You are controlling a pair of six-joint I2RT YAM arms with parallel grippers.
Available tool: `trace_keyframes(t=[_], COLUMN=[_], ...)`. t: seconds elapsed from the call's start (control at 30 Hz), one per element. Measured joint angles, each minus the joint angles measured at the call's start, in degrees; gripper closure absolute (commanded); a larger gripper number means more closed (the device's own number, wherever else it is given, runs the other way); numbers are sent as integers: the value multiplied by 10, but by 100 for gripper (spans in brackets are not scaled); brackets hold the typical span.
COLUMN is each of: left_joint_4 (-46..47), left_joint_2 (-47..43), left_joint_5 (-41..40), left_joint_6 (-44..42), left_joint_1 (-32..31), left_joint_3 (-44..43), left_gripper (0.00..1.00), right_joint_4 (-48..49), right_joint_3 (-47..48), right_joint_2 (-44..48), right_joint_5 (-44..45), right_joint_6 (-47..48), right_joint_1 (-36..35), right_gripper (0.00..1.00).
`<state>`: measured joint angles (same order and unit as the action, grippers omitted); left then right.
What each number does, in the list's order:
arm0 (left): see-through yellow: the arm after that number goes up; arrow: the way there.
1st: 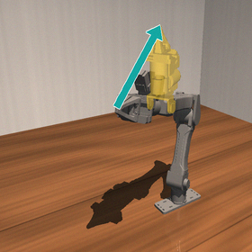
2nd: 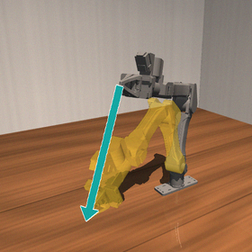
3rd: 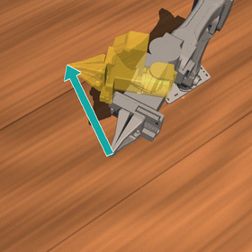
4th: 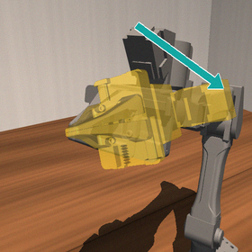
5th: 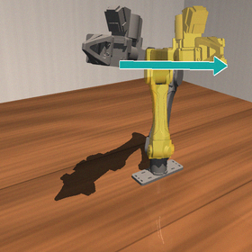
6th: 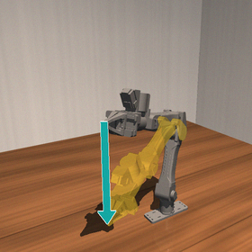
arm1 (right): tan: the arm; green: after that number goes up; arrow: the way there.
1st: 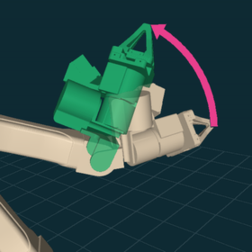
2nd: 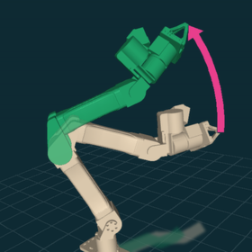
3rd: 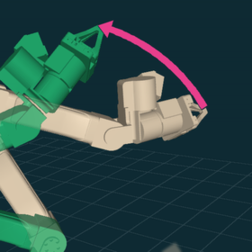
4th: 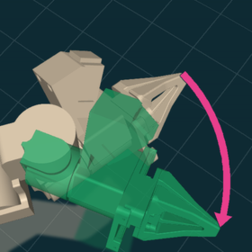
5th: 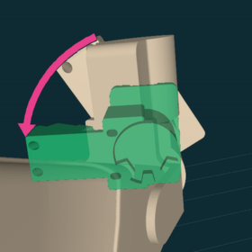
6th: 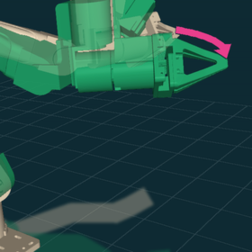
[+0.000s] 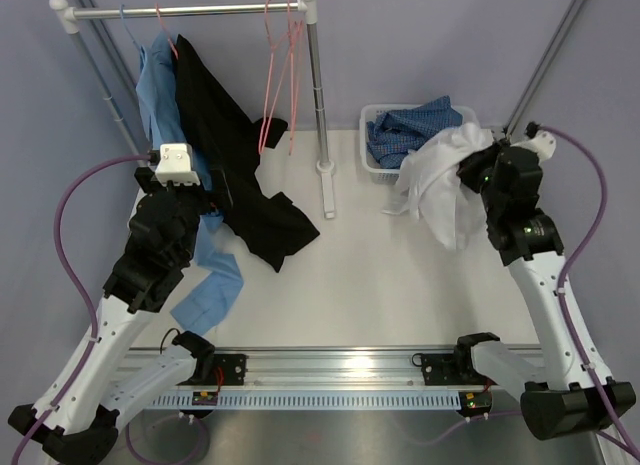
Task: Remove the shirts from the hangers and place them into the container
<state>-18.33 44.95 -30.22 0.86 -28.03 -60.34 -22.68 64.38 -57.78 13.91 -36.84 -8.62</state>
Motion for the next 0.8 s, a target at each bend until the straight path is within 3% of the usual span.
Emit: trace_keyframes(t=[0.17, 0.4, 0.67, 0.8], left_joint_4=[0, 0, 0, 0], left_joint_2=[1, 2, 2, 3], left_joint_5=[0, -2, -3, -5], left_joint_6=[0, 0, -11, -14], left_joint_1=[2, 3, 6, 7], left_joint_3=[0, 0, 0, 0], left_gripper=[1, 1, 1, 1], right_joint_4=[19, 44, 48, 48], right_joint_3=[204, 410, 597, 664], right_joint_2=[-71, -248, -438, -482], right_joint_5=[-1, -5, -41, -62], right_joint_6=[46, 106, 169, 181], right_joint_1=[1, 1, 1, 5], right_gripper=[100, 100, 100, 100])
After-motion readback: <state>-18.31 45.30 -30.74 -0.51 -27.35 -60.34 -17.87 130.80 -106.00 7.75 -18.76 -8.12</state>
